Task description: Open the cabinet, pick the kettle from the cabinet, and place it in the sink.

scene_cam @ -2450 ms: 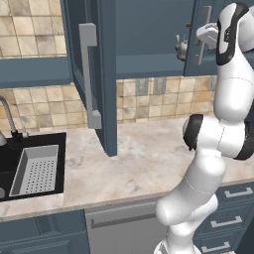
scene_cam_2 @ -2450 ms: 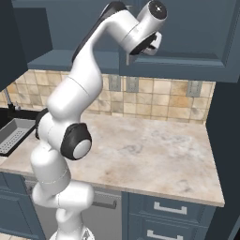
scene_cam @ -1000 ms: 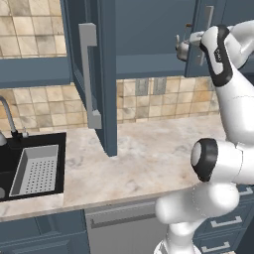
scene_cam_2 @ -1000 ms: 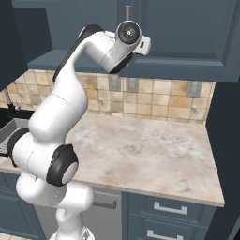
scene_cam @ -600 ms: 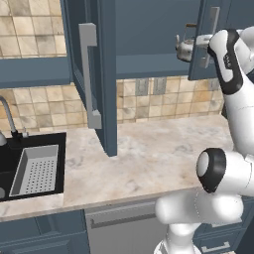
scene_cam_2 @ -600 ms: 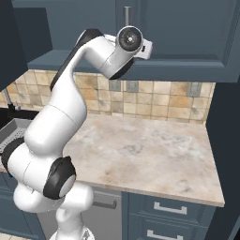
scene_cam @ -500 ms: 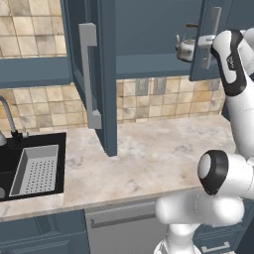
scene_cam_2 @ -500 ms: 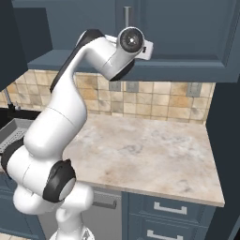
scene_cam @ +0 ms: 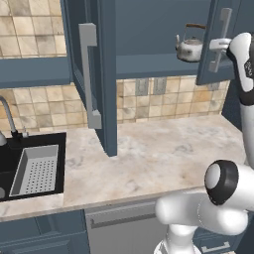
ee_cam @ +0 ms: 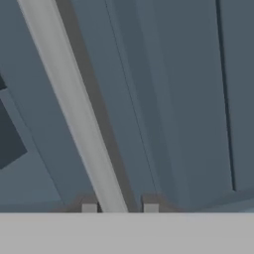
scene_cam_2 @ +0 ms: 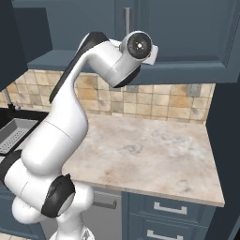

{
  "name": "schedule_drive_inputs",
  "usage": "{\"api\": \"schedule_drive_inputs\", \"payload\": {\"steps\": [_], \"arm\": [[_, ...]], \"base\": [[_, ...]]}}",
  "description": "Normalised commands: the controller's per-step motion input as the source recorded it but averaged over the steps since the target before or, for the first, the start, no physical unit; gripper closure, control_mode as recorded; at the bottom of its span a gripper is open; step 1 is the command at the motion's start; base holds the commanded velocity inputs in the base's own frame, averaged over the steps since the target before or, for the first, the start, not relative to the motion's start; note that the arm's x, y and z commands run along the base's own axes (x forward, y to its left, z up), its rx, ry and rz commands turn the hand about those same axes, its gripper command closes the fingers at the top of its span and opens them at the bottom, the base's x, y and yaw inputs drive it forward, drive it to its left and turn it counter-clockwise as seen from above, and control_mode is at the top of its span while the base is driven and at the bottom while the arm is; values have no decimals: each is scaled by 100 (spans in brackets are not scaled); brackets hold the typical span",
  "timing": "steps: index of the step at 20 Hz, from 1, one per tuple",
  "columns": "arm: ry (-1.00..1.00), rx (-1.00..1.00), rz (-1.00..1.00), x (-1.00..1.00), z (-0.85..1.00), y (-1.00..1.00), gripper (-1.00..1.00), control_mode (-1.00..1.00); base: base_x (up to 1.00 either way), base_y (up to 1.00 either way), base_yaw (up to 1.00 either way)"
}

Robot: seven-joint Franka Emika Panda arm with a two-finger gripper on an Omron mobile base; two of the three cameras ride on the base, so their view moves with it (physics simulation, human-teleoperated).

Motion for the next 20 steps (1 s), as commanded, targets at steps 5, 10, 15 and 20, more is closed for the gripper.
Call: {"api": "schedule_drive_inputs", "payload": {"steps": [5,10,15,20], "arm": [[0,2,2,-53,0,-42,100,-100],[-2,3,2,-51,0,-48,100,-100],[0,5,3,-48,1,-54,100,-100],[0,3,5,-42,2,-58,100,-100]], "base": [[0,0,0],[0,0,0],[0,0,0],[0,0,0]]}}
